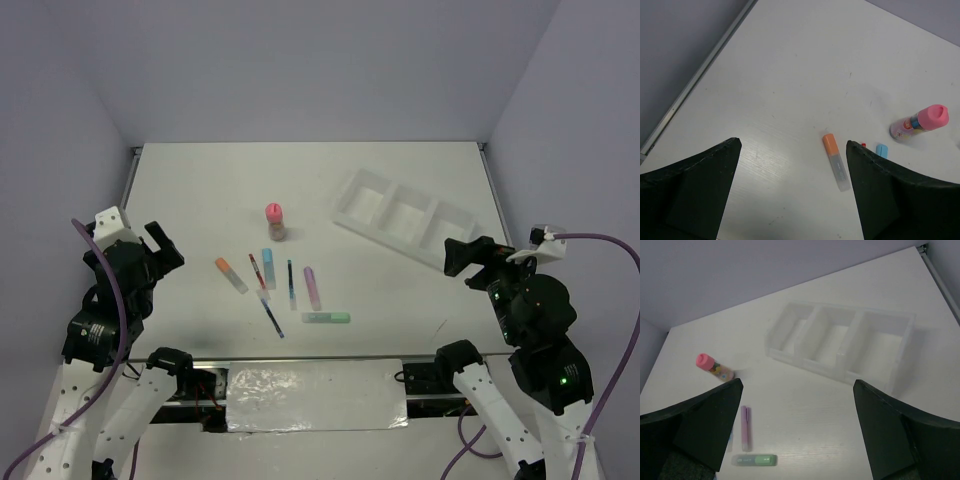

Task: Sort the stationery into containers
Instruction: Pick up the stationery from the center of the board.

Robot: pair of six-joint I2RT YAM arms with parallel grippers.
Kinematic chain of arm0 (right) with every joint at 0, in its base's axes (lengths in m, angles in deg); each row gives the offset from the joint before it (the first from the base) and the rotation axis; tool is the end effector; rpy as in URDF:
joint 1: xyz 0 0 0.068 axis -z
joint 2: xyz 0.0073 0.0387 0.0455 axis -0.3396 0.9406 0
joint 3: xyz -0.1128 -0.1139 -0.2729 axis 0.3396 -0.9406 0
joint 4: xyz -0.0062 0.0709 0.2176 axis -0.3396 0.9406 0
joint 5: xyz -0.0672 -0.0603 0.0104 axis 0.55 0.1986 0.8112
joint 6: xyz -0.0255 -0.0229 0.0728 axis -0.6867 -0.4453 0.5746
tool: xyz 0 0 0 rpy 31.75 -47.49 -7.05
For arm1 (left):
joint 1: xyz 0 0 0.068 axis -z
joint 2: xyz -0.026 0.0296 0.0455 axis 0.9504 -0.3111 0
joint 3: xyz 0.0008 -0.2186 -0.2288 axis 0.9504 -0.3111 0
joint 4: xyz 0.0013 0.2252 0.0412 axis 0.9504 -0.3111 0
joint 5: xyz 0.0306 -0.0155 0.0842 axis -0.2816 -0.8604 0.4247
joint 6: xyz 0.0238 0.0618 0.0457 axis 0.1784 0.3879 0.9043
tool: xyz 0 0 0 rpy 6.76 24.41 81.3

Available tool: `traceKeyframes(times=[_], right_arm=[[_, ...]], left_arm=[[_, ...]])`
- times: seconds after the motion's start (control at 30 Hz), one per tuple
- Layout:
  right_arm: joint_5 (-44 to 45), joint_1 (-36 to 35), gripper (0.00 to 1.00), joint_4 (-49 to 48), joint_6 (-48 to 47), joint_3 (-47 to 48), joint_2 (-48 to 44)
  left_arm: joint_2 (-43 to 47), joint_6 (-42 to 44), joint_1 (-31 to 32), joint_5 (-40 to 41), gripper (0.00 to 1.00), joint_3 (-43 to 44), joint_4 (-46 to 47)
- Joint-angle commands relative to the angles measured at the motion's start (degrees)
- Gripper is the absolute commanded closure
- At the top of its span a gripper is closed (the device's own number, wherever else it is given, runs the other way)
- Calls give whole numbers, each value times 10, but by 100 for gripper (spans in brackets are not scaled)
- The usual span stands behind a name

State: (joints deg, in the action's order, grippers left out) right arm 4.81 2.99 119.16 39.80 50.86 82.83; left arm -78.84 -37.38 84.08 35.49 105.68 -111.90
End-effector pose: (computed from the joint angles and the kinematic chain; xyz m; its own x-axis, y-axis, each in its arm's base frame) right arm 0.0071 -0.0172 0.3811 -0.1165 0.3365 -0.9344 0.0189 0.9414 0.3367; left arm 0.0593 0.0257 0.3606 -0.1426 -0.3838 -0.9123 -0.4407 0.8500 -0.2887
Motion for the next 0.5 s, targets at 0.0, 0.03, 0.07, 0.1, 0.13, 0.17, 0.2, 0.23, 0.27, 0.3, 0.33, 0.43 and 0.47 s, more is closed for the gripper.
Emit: traceKeyframes(times=[0.0,0.03,0.07,0.1,0.13,0.17,0.2,0.23,0.27,0.3,0.33,0.43,0.47], right_arm=[[12,-5,0,4,7,10,1],[11,-5,0,2,7,9,0],[8,-5,0,-2,5,7,-4],[-6,-4,0,-10,1,2,-6],[-19,-5,0,-16,0,-1,-7],[-33,-4,0,-24,-1,-6,-9],[-83,-4,0,-52,-1,-20,-8],[-120,-5,0,-78,-1,-30,-7],[-161,-5,0,-108,5,-45,-4],[-260,-5,0,-182,17,-78,20],[-305,-8,0,-224,28,-94,43],[-243,-161,0,-343,35,-118,179],[-176,-222,0,-361,-4,-112,216]], left_arm=[[-2,1,2,-1,1,-2,21],[-1,1,2,-1,1,-2,21],[-2,0,2,0,1,-2,21],[-2,0,2,0,1,-3,21],[-2,1,2,0,1,-3,21],[-2,1,2,-1,1,-3,22],[-3,1,2,-4,1,-3,23],[-4,2,2,-6,1,-3,26],[-4,2,2,-8,1,-3,26],[-8,4,2,-9,1,-3,27],[-9,5,0,-11,1,-3,29],[-17,8,-13,-22,1,-3,32],[-20,9,-17,-24,1,-3,33]])
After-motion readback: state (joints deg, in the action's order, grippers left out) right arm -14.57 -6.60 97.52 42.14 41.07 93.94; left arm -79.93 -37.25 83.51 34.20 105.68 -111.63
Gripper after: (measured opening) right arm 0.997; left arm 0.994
